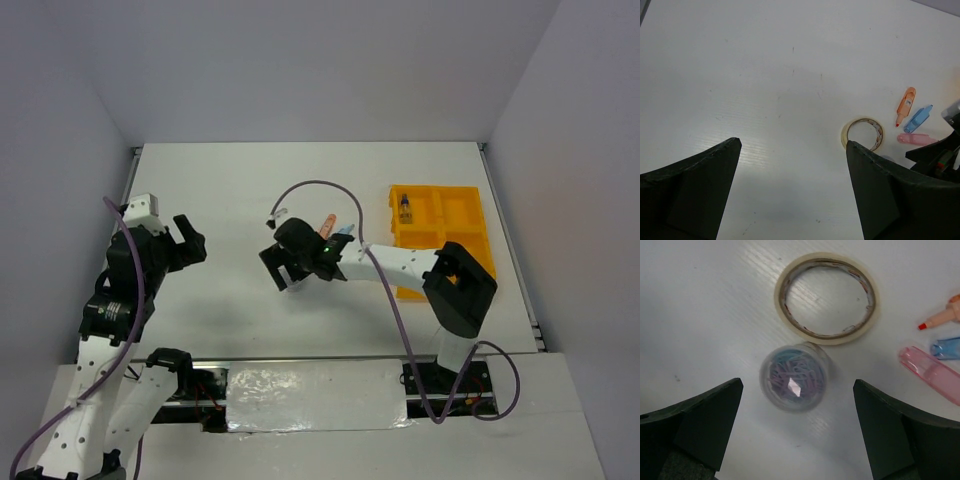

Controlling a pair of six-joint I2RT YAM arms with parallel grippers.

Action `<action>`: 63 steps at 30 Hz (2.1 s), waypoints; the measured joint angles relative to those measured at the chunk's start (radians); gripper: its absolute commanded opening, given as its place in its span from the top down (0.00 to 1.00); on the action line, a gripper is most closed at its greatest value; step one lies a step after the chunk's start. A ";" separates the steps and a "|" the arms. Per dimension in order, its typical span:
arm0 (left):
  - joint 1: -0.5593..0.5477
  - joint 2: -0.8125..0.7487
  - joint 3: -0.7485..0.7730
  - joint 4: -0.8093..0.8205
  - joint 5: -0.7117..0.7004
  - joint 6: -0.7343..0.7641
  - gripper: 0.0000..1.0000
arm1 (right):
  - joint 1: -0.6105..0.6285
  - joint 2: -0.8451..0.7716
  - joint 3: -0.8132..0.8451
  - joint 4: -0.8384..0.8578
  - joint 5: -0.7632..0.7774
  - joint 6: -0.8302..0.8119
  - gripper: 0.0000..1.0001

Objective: Sort the stationery into containers
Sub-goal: Pick up the stationery from the center of the board, then place the stationery in the storage box.

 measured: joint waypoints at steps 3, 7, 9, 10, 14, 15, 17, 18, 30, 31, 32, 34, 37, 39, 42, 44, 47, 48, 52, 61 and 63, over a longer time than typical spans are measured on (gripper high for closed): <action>0.000 0.003 0.000 0.000 0.001 0.000 0.01 | 0.043 0.044 0.051 -0.003 0.022 -0.005 0.00; 0.000 0.003 0.000 0.000 0.001 0.000 0.01 | 0.079 0.090 0.114 -0.007 0.078 -0.009 0.00; 0.000 0.002 0.000 0.000 0.002 0.000 0.01 | 0.087 0.117 0.135 -0.008 0.113 -0.009 0.00; 0.000 0.002 0.000 0.000 0.003 0.000 0.01 | 0.088 0.129 0.137 -0.010 0.132 -0.008 0.00; 0.001 0.000 0.000 0.000 0.007 0.001 0.01 | 0.087 0.167 0.137 -0.024 0.169 -0.008 0.00; 0.001 0.000 0.000 0.000 0.008 0.001 0.01 | 0.086 0.175 0.137 -0.026 0.176 -0.008 0.01; 0.001 0.000 0.000 0.000 0.011 0.001 0.01 | 0.086 0.189 0.137 -0.032 0.185 -0.007 0.07; 0.001 0.000 0.000 0.000 0.012 0.001 0.01 | 0.086 0.192 0.137 -0.035 0.185 -0.008 0.14; 0.001 -0.011 0.000 0.000 0.013 0.001 0.01 | 0.087 0.174 0.112 -0.034 0.175 0.016 0.69; 0.001 -0.012 0.000 0.001 0.013 0.002 0.01 | 0.088 0.158 0.097 -0.039 0.173 0.019 0.69; 0.001 -0.013 0.000 0.001 0.013 0.002 0.01 | 0.088 0.140 0.080 -0.045 0.170 0.020 0.68; 0.001 -0.013 0.000 0.000 0.013 0.002 0.01 | 0.088 0.086 0.053 -0.059 0.169 0.021 0.68; 0.001 -0.013 0.000 0.000 0.013 0.002 0.01 | 0.075 -0.047 0.021 -0.077 0.169 0.021 0.68; 0.001 -0.013 0.000 0.000 0.013 0.002 0.01 | 0.043 -0.157 0.019 -0.092 0.172 0.019 0.67; 0.001 -0.017 0.000 0.000 0.013 0.002 0.01 | -0.119 -0.315 0.019 -0.092 0.166 0.016 0.67; 0.001 -0.023 0.000 0.000 0.013 0.002 0.01 | -0.303 -0.375 0.022 -0.095 0.182 0.016 0.67; 0.001 -0.037 0.000 0.000 0.012 0.002 0.01 | -0.575 -0.383 0.030 -0.111 0.246 0.028 0.67; 0.001 -0.041 0.000 0.000 0.012 0.002 0.01 | -0.657 -0.376 0.030 -0.122 0.263 0.037 0.67; 0.002 -0.046 0.000 0.001 0.013 0.002 0.01 | -0.885 -0.340 0.029 -0.144 0.299 0.083 0.65; 0.002 -0.018 0.000 0.000 0.013 0.003 0.01 | -1.067 -0.126 0.128 -0.126 0.291 0.125 0.59; 0.002 -0.016 0.000 0.000 0.013 0.003 0.01 | -1.077 -0.073 0.141 -0.124 0.280 0.126 0.51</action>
